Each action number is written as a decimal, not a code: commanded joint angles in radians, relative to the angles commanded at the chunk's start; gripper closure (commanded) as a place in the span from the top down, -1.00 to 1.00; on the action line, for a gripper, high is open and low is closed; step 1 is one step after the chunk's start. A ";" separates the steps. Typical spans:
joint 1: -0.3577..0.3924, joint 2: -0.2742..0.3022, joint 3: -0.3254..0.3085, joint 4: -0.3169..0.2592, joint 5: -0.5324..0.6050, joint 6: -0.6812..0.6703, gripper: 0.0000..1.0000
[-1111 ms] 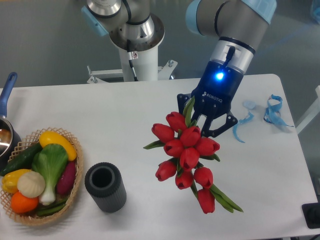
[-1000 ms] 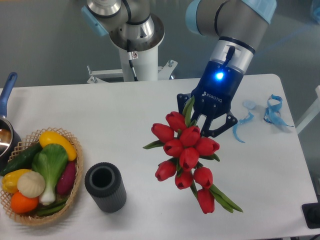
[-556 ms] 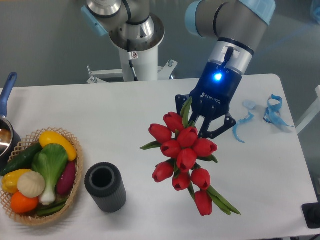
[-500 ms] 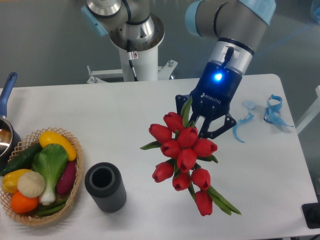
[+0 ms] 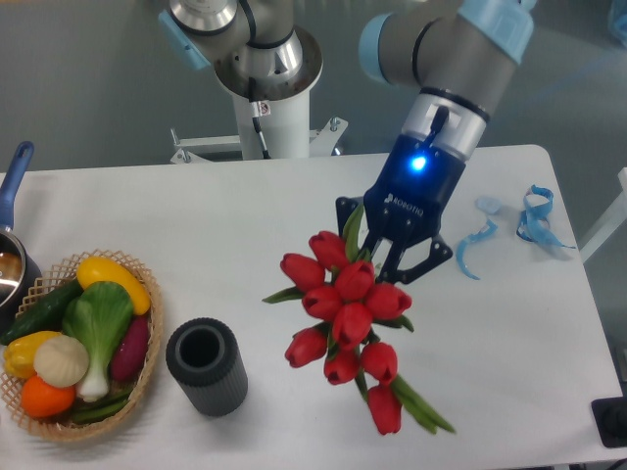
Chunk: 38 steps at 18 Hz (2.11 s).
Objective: Insert the flowers into the vase
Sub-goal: 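Carry the tulip bunch over to the black vase and lower stems in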
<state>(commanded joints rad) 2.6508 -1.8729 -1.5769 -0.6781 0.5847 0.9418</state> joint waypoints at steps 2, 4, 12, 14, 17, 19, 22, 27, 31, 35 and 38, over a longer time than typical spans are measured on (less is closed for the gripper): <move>-0.009 -0.014 -0.002 0.011 -0.103 0.035 -0.73; -0.014 -0.015 -0.018 0.011 -0.193 0.063 -0.73; -0.061 -0.041 -0.098 0.009 -0.572 0.330 -0.74; -0.083 -0.038 -0.107 0.009 -0.583 0.331 -0.74; -0.098 -0.041 -0.107 0.009 -0.626 0.341 -0.74; -0.107 -0.046 -0.095 0.009 -0.628 0.341 -0.74; -0.118 -0.051 -0.084 0.008 -0.631 0.341 -0.74; -0.130 -0.078 -0.084 0.008 -0.626 0.347 -0.74; -0.143 -0.098 -0.081 0.008 -0.615 0.350 -0.74; -0.153 -0.112 -0.083 0.008 -0.614 0.351 -0.74; -0.167 -0.120 -0.086 0.008 -0.614 0.351 -0.74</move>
<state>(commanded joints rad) 2.4835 -1.9926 -1.6628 -0.6703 -0.0291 1.2931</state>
